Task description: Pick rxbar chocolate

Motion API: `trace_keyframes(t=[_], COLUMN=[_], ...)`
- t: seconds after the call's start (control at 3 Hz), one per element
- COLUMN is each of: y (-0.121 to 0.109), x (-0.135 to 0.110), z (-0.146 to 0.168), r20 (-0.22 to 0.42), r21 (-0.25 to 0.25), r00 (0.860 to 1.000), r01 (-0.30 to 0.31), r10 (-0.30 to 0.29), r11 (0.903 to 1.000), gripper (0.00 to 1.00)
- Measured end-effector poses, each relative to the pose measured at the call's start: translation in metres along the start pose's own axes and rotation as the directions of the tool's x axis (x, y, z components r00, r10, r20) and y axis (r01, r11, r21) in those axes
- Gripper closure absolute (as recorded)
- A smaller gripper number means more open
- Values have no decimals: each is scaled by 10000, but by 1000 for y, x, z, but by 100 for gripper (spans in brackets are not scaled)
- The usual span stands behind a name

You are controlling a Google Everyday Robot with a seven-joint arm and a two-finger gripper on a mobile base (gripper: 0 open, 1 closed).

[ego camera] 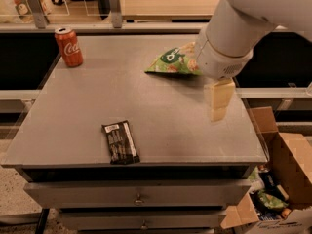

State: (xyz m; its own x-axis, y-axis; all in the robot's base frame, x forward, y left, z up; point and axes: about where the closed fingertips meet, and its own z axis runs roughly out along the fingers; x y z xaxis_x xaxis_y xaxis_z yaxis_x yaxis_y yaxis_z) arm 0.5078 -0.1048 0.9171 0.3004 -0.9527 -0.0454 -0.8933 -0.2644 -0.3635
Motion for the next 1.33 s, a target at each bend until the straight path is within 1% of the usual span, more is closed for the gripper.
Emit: trace_keyframes(t=[0.33,0.67,1.0,1.33], y=[-6,-1,16,16], x=[-30,-58,-82,-83], z=[19,34,49,49], r20=[305,600,862,861], r21=[-138,-415,-700,-699], r00=[9774,9157,8265,8264], r01=[2096,4001,5621,5621], r10=[-2091,-3974,-5563,-5564], r11=[9777,9155,8241,8241], gripper=[0,0,0,0])
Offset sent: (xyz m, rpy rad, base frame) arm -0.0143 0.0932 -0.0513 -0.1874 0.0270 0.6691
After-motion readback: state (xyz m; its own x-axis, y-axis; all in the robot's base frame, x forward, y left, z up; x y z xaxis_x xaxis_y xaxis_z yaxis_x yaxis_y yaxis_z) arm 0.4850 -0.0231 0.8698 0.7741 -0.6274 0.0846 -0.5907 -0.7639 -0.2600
